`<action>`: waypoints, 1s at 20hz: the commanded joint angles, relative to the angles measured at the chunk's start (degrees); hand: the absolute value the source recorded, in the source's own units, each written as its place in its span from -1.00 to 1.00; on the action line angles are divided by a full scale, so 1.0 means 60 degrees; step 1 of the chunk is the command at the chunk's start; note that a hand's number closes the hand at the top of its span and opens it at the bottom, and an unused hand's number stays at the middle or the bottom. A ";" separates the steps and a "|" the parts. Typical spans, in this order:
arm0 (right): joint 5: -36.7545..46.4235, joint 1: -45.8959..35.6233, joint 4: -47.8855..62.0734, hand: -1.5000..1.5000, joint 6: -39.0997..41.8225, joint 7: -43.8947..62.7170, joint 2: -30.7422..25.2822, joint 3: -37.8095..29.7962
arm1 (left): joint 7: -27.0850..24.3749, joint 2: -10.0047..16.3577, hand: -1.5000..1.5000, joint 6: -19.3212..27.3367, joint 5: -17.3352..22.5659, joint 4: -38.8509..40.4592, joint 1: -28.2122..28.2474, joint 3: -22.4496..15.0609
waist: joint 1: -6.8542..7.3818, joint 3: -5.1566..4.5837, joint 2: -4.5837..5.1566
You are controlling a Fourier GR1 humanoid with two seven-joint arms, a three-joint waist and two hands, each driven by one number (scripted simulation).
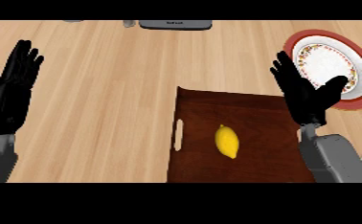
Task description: Pick the lemon from the tray and place it in the plate
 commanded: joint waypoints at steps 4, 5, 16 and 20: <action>-0.0709 -0.1160 -0.0665 1.00 0.2794 0.0541 0.0415 0.1654 | 0.0898 -0.0722 0.00 0.0625 -0.0698 0.0514 0.0561 -0.1122 | -0.0076 -0.0108 -0.0286; -0.0805 -0.1175 -0.1127 1.00 0.3355 0.0524 0.0633 0.2221 | 0.1107 -0.0894 0.00 0.0652 -0.0702 0.0776 0.0757 -0.1347 | -0.0087 -0.0111 -0.0291; 0.1137 0.0667 -0.0134 -1.00 0.2794 -0.4288 0.0113 0.2413 | 0.1628 -0.1776 0.00 0.1254 -0.1015 0.1192 0.0934 -0.2020 | -0.0407 -0.0059 -0.0168; 0.2863 0.0667 0.0918 -1.00 0.4527 -0.6836 -0.0930 0.3530 | 0.2031 -0.2133 0.00 0.1643 -0.1399 0.0928 0.0853 -0.2411 | -0.0272 -0.0098 -0.0293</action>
